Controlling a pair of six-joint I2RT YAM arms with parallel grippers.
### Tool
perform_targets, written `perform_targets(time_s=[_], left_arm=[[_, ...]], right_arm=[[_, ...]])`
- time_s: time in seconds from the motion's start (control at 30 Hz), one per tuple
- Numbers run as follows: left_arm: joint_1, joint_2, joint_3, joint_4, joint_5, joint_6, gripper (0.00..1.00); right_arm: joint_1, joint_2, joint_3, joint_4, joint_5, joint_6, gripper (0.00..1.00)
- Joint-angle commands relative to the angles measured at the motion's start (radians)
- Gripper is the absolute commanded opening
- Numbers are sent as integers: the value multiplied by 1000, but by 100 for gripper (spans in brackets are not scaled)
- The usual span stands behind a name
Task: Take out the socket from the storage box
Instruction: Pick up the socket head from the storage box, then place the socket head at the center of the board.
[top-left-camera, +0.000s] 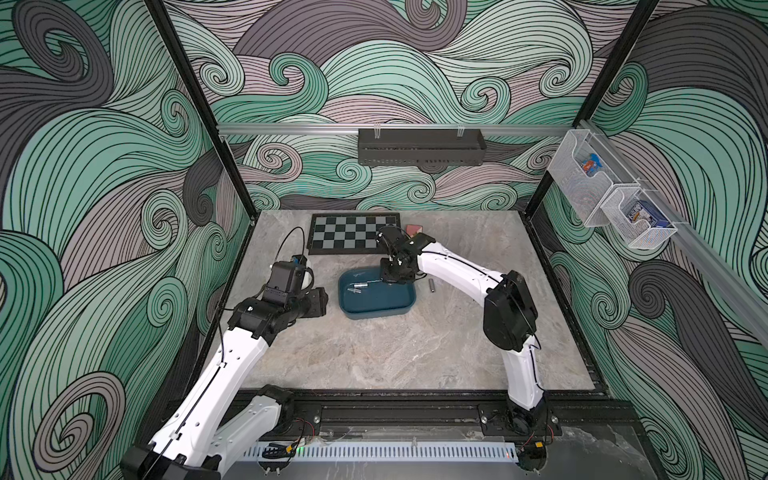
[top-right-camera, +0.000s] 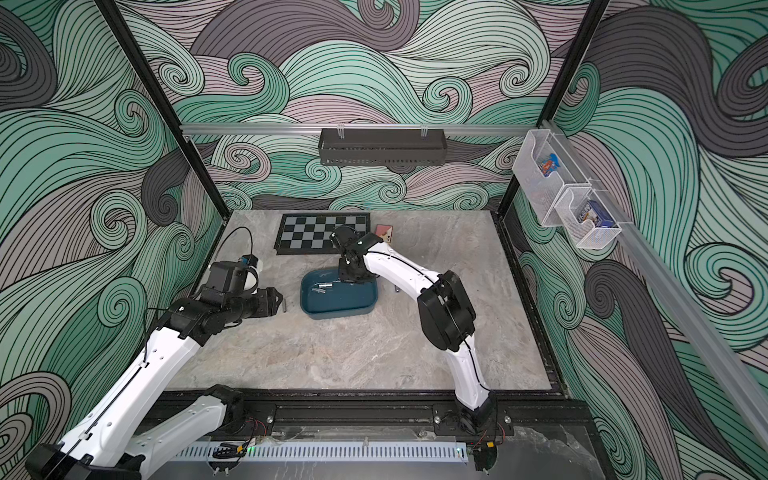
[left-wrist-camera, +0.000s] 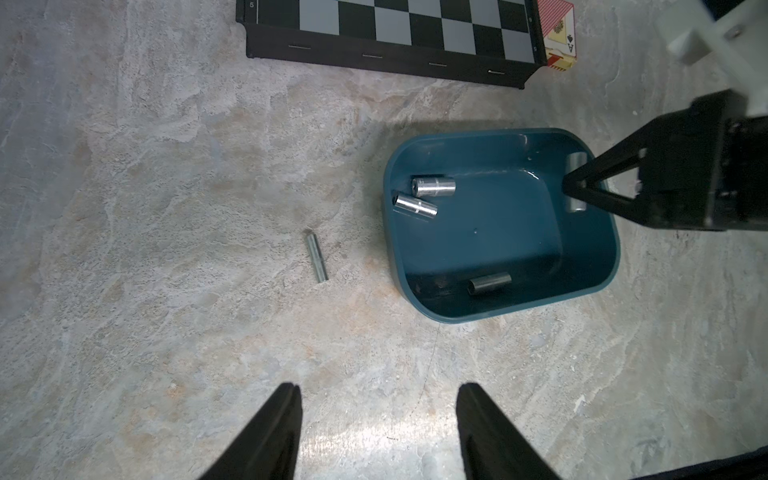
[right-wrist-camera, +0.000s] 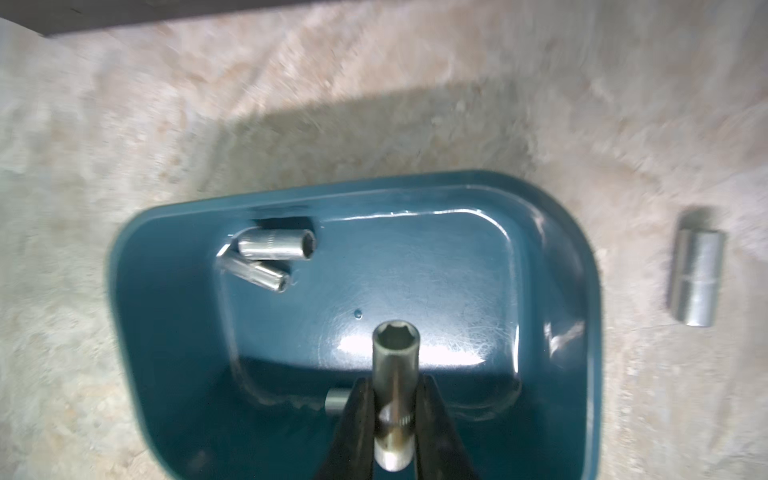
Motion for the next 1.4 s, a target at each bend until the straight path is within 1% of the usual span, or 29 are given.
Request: perform_targets(time_s=[0.0,0.1,0.3,0.43,0.53,0.63,0.7,0.97,1.37], left_arm=[[-9,8,-3,11,1,13,63],[-9,12,-4,13,6,13,63],[-13,19,-4,13,7,12,63],[-13,21,-3,13,8,13,63],[-13,22,-4,14,7,13,63],[-14,26,-3,12,7,13,63],[-15,28,-4,13,8,14,63],[-15,30,-4,12,7,15,63],[-19,32,-4,10,7,16,63]], right_arm=[[-38,-87,20,-41,37,-87,14],[-96,-152,-36,-41,38,-145,14],[-265,-263,-178,-38,10,-268,15],[-344,-276,-244,-33,20,-346,15],[-385,-257,-285,-8,0,-399,15],[-396,-214,-289,-10,8,-460,16],[-397,-192,-290,-8,18,-476,17],[-396,-89,-311,1,-19,-476,17],[-367,-44,-397,69,-31,-479,17]])
